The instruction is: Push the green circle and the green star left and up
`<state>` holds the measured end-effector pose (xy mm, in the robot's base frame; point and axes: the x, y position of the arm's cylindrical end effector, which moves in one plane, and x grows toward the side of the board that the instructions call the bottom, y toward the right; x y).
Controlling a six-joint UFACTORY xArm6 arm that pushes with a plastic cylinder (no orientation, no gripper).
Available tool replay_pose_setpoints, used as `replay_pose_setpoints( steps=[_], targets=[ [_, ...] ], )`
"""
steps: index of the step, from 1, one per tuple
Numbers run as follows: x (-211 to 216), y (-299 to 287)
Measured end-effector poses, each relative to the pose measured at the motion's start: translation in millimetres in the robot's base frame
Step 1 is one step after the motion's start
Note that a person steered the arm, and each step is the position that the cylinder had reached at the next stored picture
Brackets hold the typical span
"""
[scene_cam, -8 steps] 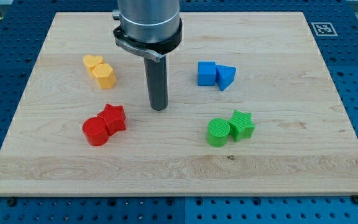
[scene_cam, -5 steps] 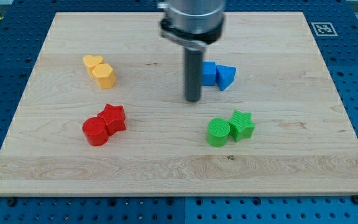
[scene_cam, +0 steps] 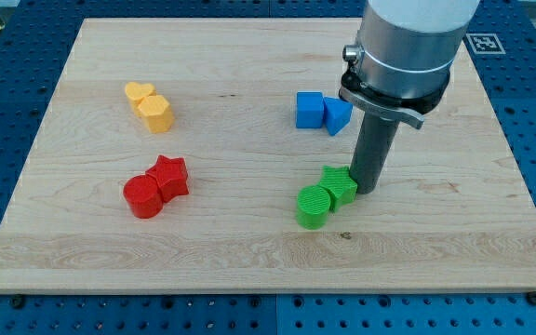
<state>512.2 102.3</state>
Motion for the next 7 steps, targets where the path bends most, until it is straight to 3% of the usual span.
replay_pose_setpoints(
  steps=[4,6,7],
  targets=[
    [49.0,-15.7],
    [61.2,-76.8],
    [61.2,-80.7]
  ],
)
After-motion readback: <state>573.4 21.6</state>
